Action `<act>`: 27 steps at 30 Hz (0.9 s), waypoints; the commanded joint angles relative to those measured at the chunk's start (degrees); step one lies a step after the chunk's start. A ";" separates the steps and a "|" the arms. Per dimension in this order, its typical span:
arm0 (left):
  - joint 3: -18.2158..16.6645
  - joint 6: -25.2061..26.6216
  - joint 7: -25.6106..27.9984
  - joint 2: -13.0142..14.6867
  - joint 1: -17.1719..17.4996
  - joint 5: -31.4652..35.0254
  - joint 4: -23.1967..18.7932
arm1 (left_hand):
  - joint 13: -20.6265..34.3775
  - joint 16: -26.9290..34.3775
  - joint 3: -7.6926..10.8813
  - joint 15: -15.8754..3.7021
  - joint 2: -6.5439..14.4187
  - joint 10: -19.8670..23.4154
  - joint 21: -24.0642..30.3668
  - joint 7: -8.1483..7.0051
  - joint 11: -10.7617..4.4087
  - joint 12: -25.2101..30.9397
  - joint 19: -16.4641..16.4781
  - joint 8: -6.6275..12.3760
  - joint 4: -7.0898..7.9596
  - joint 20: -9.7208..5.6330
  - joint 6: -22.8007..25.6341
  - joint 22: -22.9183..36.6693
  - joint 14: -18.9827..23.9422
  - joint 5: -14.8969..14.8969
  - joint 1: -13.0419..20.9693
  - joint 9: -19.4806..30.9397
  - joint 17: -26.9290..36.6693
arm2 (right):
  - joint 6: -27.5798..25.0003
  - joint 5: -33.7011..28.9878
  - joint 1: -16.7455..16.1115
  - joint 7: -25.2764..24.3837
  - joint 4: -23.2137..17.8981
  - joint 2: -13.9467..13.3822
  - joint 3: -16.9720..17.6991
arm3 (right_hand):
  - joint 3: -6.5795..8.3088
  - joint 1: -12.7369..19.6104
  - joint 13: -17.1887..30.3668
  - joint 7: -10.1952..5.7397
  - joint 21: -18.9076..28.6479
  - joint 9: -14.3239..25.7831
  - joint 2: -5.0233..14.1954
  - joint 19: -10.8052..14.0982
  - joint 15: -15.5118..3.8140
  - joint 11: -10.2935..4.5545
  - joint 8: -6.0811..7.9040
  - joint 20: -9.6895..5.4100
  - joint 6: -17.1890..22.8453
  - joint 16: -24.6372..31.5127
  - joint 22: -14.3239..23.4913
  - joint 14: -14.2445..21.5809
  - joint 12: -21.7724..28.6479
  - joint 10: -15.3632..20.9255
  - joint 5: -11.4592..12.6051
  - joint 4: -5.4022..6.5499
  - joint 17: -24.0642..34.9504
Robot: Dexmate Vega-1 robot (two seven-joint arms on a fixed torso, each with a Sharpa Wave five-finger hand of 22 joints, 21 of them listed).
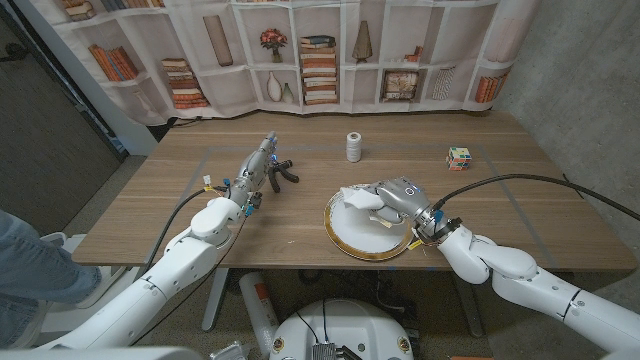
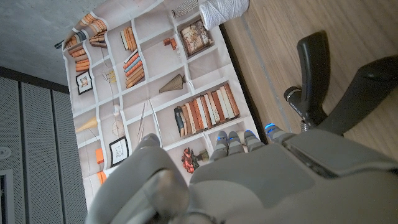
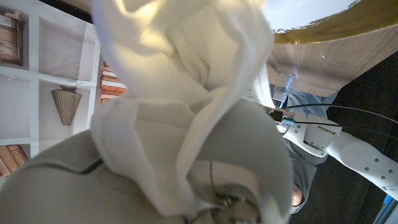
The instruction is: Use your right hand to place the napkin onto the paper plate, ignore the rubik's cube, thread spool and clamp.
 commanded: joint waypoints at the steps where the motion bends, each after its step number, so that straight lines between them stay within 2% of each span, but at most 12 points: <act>1: 0.11 -0.19 -0.44 -0.34 -0.49 -0.28 0.94 | 0.16 0.09 -0.13 0.22 0.55 -0.01 -0.06 0.36 -0.25 -0.06 -1.30 -0.18 0.00 -0.05 0.29 0.15 -0.26 -0.10 0.36 0.15 0.21 | -0.34 -0.95 1.67 0.87 1.06 0.67 -1.67 | 0.19 0.17 0.32 0.07 0.35 0.34 0.55 -0.55 -6.34 -0.48 0.41 -5.35 0.30 -0.09 0.06 0.38 0.16 0.16 0.22 0.07 0.16; 2: 0.13 -0.17 -0.44 -0.37 -0.54 -0.27 1.00 | 0.16 0.09 -0.13 0.26 0.55 0.00 -0.06 0.36 -0.23 -0.06 -1.31 -0.18 0.00 -0.04 0.29 0.15 -0.27 -0.10 0.36 0.15 0.21 | -0.39 -0.93 1.75 0.91 1.18 0.72 -1.77 | 0.23 0.15 0.33 0.01 0.39 0.34 0.58 -0.56 -6.41 0.58 0.42 -5.34 0.34 -0.08 0.05 0.38 0.19 0.24 0.23 0.07 0.17; 3: 0.16 -0.19 -0.52 -0.40 -0.63 -0.29 1.11 | 0.16 0.09 -0.15 0.25 0.56 0.00 -0.06 0.37 -0.21 -0.06 -1.31 -0.17 0.00 -0.04 0.31 0.15 -0.25 -0.10 0.37 0.15 0.21 | -0.49 -0.90 1.81 1.00 1.31 0.79 -1.87 | 0.24 0.13 0.33 0.03 0.40 0.34 0.59 -0.60 -6.39 0.16 0.42 -5.34 0.36 -0.05 0.05 0.44 0.21 0.31 0.22 0.07 0.17; 10: 0.41 -0.07 -0.75 -0.64 -1.19 -0.28 1.66 | 0.16 0.10 -0.21 0.22 0.59 0.01 -0.05 0.45 -0.13 -0.05 -1.29 -0.15 0.00 -0.05 0.37 0.15 -0.23 -0.11 0.40 0.15 0.21 | -1.19 -0.84 2.05 1.43 1.81 0.79 -2.37 | 0.38 0.21 0.34 -0.08 0.43 0.36 0.79 -0.72 -6.44 -0.40 0.41 -5.36 0.33 -0.11 0.07 0.27 0.18 0.27 0.28 0.05 0.18; 15: 0.64 0.08 -0.85 -0.79 -1.57 -0.18 1.92 | 0.16 0.09 -0.25 0.23 0.61 0.02 -0.05 0.38 -0.15 -0.05 -1.30 -0.15 -0.01 -0.06 0.39 0.15 -0.26 -0.12 0.42 0.15 0.21 | -1.58 -0.85 2.11 1.54 1.83 0.65 -2.59 | 0.47 0.24 0.34 -0.21 0.47 0.37 0.90 -0.78 -6.43 0.00 0.39 -5.35 0.30 -0.06 0.08 0.35 0.23 0.38 0.31 0.06 0.20; 24: 0.95 0.39 -1.00 -1.05 -2.09 -0.23 2.34 | 0.16 0.10 -0.34 0.24 0.66 0.00 -0.04 0.44 -0.07 -0.06 -1.29 -0.11 -0.01 -0.05 0.52 0.15 -0.24 -0.12 0.47 0.14 0.21 | -2.16 -0.78 2.19 1.85 1.96 0.48 -2.92 | 0.55 0.21 0.35 -0.21 0.51 0.39 0.90 -0.93 -6.41 -0.59 0.40 -5.33 0.31 -0.13 0.08 0.18 0.14 0.15 0.32 0.07 0.18; 27: 1.10 0.66 -0.93 -1.07 -2.25 -0.15 2.36 | 0.16 0.09 -0.37 0.21 0.67 0.04 -0.06 0.44 -0.12 -0.05 -1.34 -0.11 -0.02 -0.04 0.51 0.15 -0.27 -0.12 0.49 0.15 0.21 | -2.10 -0.74 2.41 1.90 2.27 0.57 -3.14 | 0.53 0.11 0.36 -0.15 0.50 0.39 0.87 -1.02 -6.35 -0.33 0.38 -5.31 0.27 -0.16 0.08 0.09 0.13 0.12 0.30 0.13 0.17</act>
